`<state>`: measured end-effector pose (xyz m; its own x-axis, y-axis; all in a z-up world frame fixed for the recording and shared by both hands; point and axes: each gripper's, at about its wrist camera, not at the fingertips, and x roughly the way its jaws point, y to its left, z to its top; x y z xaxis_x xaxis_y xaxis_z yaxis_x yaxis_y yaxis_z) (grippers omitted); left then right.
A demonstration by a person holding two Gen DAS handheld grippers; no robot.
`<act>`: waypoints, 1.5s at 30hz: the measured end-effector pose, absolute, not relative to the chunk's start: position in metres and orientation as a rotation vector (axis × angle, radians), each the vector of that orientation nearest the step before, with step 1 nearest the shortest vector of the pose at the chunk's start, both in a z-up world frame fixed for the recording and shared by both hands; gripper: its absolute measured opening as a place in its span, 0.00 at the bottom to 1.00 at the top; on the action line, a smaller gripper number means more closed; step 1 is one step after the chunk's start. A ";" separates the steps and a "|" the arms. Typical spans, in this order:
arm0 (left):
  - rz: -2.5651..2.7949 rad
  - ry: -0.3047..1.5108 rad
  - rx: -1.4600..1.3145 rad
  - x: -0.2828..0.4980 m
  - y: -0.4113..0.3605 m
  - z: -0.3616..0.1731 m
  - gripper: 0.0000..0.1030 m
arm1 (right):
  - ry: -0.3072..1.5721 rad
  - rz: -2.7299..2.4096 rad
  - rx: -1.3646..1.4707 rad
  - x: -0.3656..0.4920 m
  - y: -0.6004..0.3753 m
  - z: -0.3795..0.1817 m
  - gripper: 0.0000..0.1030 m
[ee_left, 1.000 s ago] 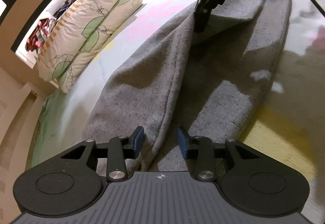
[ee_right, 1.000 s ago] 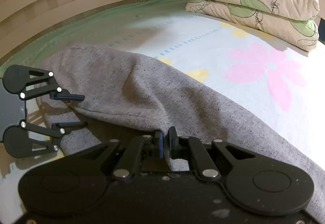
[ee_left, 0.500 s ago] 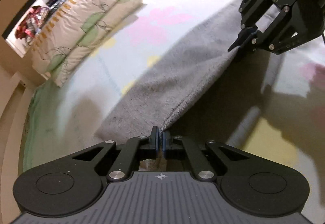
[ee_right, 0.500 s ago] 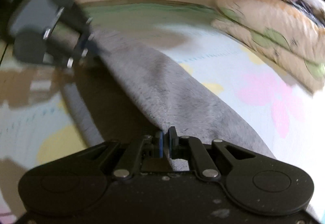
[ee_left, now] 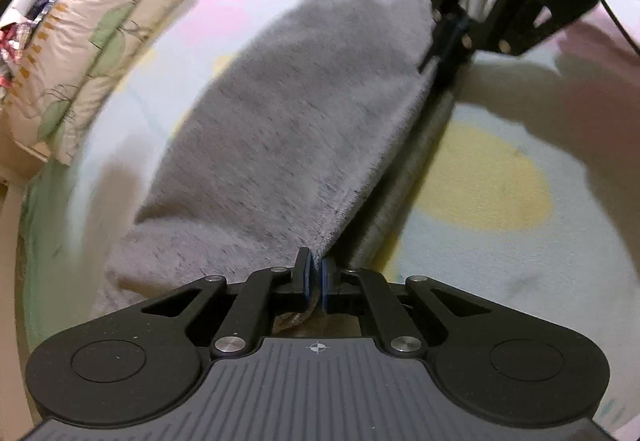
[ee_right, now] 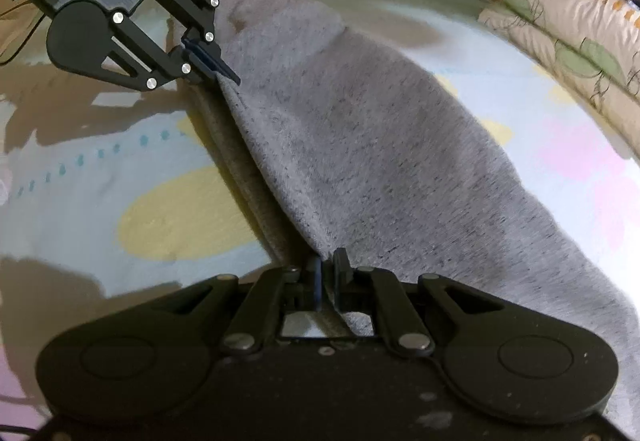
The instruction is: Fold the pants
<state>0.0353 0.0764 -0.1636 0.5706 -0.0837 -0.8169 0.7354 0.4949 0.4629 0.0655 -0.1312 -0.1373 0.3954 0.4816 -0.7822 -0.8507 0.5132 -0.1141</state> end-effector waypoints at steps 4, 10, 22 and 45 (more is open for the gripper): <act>-0.622 0.875 0.912 0.041 0.076 -0.157 0.05 | 0.803 0.901 -0.517 0.076 -0.132 -0.130 0.11; -0.786 1.071 0.791 0.067 0.091 -0.131 0.21 | 0.857 0.891 -0.362 0.070 -0.165 -0.114 0.25; -0.924 1.204 0.178 0.104 0.107 -0.098 0.24 | 0.889 0.382 0.047 0.072 -0.307 -0.099 0.32; -0.372 1.128 -0.146 0.100 0.086 -0.143 0.24 | 0.837 -0.487 0.538 0.082 -0.489 -0.124 0.40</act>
<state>0.0999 0.0857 -0.1426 0.3746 -0.3623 -0.8535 0.2161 0.9293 -0.2996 0.0817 -0.4885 -0.1240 0.5772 -0.1905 -0.7940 0.5967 0.7622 0.2509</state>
